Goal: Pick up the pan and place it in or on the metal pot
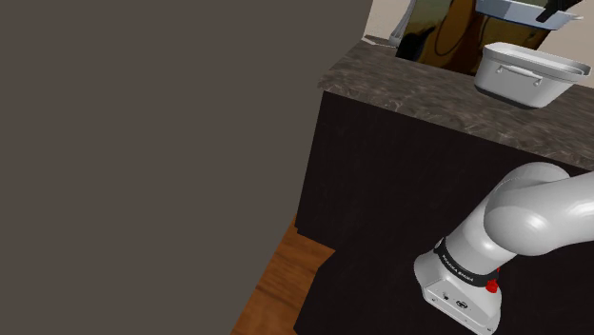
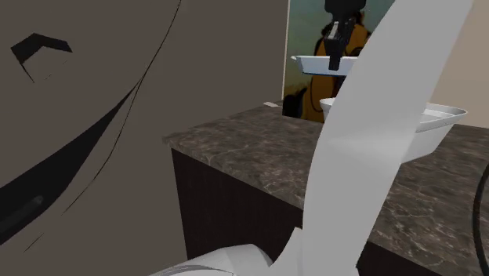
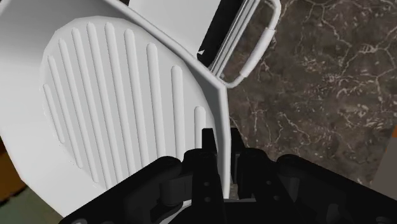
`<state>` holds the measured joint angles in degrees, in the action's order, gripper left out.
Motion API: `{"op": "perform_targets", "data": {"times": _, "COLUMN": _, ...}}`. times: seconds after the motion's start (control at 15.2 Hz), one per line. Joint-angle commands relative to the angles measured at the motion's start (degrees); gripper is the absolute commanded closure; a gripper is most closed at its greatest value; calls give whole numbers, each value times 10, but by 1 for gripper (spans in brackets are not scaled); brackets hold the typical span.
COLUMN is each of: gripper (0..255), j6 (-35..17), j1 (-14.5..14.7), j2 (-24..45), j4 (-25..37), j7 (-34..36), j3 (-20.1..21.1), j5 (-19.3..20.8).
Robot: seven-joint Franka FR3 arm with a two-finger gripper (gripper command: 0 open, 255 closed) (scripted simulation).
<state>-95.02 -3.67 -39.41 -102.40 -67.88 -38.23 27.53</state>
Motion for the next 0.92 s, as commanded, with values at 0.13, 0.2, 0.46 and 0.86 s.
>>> {"op": "perform_targets", "data": {"times": 0.13, "gripper": 255, "j6": 8, "j1": 4, "j2": -1, "j4": 34, "j7": -55, "j3": -48, "j5": 7}}
{"op": "perform_targets", "data": {"times": 0.2, "gripper": 255, "j6": 10, "j1": 6, "j2": 0, "j4": 44, "j7": -69, "j3": -61, "j5": 8}}
{"op": "perform_targets", "data": {"times": 0.46, "gripper": 255, "j6": 20, "j1": 23, "j2": 7, "j4": 92, "j7": -125, "j3": -119, "j5": 10}}
{"op": "perform_targets", "data": {"times": 0.86, "gripper": 255, "j6": -2, "j1": 17, "j2": -9, "j4": 64, "j7": -135, "j3": -135, "j5": 22}}
